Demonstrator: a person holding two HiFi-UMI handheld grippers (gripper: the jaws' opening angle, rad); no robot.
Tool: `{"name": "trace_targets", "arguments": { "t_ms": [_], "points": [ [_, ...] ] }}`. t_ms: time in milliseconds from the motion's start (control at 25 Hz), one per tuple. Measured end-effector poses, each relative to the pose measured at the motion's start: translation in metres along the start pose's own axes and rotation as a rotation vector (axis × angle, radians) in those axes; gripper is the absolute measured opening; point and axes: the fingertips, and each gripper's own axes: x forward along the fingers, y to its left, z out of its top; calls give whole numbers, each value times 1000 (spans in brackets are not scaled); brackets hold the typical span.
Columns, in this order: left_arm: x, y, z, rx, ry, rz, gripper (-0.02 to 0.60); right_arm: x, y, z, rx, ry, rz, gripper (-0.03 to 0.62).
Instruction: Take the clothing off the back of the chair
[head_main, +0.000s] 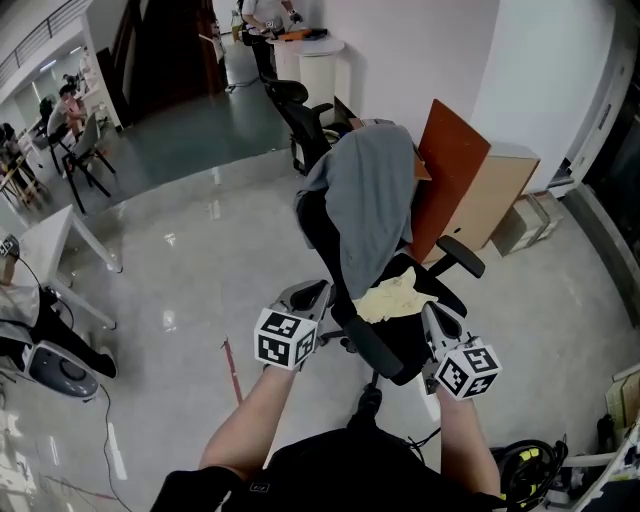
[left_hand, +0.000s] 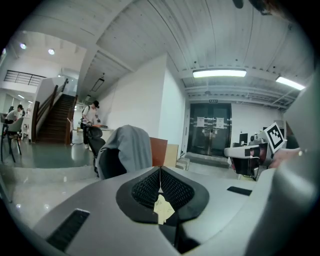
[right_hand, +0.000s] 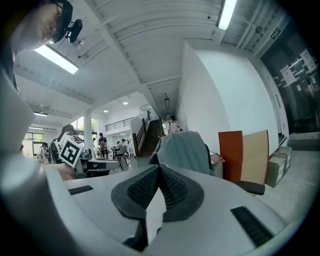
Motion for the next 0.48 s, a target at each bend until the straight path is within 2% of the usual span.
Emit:
{"name": "trace_targets", "arguments": {
  "t_ms": [280,480],
  "points": [
    [94,16,26,-21,24,56,5,54,-84,11,29,35,40,15],
    [132,33,35,-32,43,121,16,84,-120,11,47,59,77,15]
  ]
}}
